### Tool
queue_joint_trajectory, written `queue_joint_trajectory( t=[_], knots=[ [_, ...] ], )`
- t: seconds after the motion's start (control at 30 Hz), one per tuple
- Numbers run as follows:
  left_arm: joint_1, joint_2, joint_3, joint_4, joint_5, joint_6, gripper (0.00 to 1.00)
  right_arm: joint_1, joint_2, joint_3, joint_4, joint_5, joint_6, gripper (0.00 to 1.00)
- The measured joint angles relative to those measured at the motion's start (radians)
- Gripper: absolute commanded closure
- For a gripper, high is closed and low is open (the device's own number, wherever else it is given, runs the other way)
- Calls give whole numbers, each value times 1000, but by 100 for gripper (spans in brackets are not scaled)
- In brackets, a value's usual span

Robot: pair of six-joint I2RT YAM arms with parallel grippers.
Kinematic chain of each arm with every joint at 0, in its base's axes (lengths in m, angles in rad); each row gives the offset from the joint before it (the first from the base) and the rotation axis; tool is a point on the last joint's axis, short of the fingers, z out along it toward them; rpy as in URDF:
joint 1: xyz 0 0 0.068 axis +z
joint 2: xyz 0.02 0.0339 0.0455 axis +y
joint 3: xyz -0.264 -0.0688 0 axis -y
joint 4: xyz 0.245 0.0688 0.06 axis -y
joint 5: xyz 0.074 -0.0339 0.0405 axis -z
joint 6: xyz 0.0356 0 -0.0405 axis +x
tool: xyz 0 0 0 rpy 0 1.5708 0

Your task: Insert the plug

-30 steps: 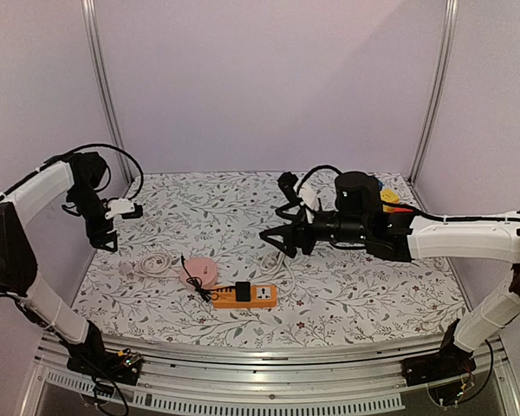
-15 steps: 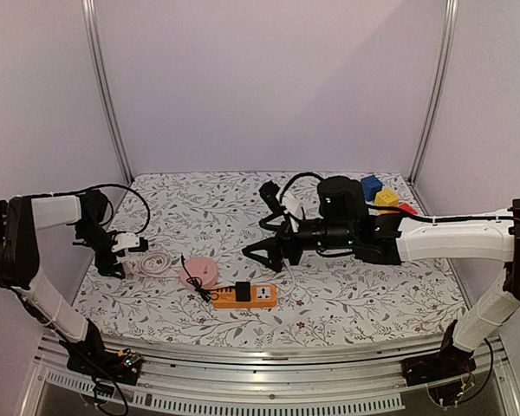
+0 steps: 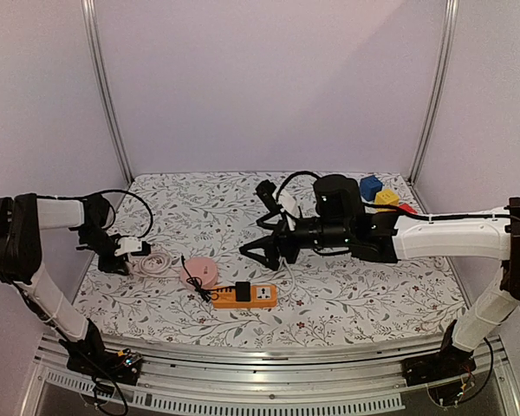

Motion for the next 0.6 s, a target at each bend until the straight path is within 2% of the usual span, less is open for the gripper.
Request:
queue_joint_trajectory(
  t=[0.2,0.4,0.6],
  knots=[
    [4,-12,6,-15,-9,-1,91,1,11,12,-2,-3,0,6],
    [6,-34,11,-66,5,-51,100,1,11,12,-3,-5,-2,6],
    [5,-139,24,-145,58,-151,100,1,28,37,-19,-12,-17,6]
  ],
)
